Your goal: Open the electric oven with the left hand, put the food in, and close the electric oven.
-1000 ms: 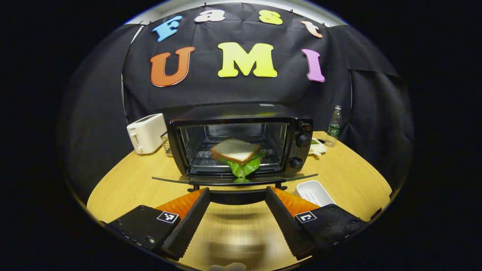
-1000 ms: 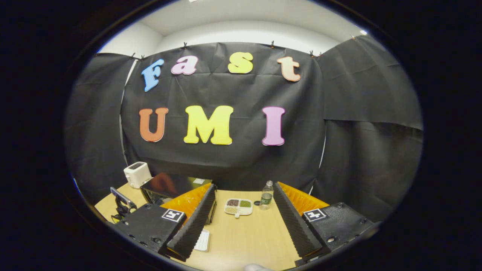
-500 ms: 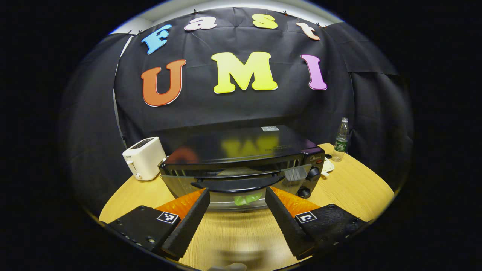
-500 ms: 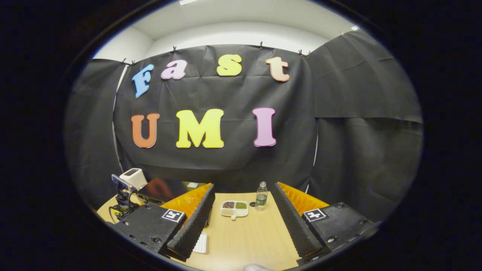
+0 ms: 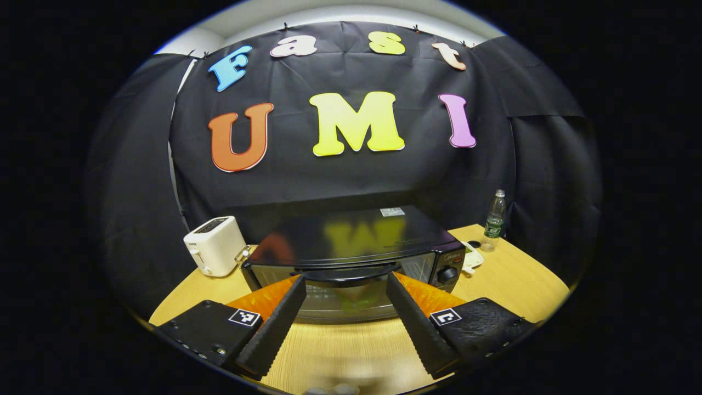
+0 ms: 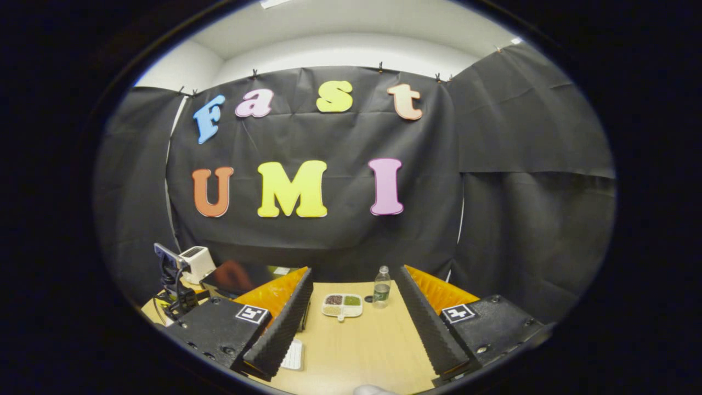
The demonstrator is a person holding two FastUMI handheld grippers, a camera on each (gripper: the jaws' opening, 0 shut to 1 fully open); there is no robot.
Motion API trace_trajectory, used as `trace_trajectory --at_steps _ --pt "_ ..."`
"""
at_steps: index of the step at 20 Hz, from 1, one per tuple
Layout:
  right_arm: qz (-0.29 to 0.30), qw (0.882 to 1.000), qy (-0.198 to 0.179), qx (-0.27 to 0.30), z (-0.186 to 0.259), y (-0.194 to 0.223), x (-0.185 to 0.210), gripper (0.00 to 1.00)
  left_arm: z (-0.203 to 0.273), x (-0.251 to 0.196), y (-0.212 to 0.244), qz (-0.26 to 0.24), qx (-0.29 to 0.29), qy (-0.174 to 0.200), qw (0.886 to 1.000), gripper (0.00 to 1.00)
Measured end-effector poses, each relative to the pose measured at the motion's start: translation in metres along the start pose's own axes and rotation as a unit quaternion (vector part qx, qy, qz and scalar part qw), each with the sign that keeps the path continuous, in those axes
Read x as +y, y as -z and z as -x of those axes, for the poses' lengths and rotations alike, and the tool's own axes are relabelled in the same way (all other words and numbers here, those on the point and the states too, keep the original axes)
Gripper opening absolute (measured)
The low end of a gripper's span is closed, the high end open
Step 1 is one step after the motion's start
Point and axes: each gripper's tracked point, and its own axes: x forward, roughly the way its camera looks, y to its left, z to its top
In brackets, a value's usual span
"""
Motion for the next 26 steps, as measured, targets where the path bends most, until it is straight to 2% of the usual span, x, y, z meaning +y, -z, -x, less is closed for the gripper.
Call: trace_trajectory --at_steps 9,13,19,24,25,26 --pt "0.008 0.998 -0.065 -0.024 -0.002 -0.019 0.055 0.96 0.120 0.046 -0.121 0.026 -0.094 -0.042 0.994 0.96" --pt "0.005 0.997 -0.077 -0.030 -0.001 -0.023 0.076 0.95 0.168 0.058 -0.160 0.037 -0.119 -0.052 0.991 0.96" --pt "0.004 0.995 -0.084 -0.045 0.005 -0.026 0.104 0.95 0.207 0.067 -0.187 0.059 -0.140 -0.045 0.987 0.96" --pt "0.010 0.995 -0.072 -0.062 0.018 -0.032 0.118 0.95 0.220 0.085 -0.191 0.071 -0.146 -0.047 0.986 0.95" --pt "0.009 0.995 -0.070 -0.064 0.021 -0.033 0.121 0.99 0.221 0.088 -0.193 0.071 -0.149 -0.047 0.985 0.95" --pt "0.007 0.996 -0.067 -0.064 0.021 -0.032 0.125 0.95 0.223 0.089 -0.193 0.073 -0.147 -0.044 0.985 0.95"
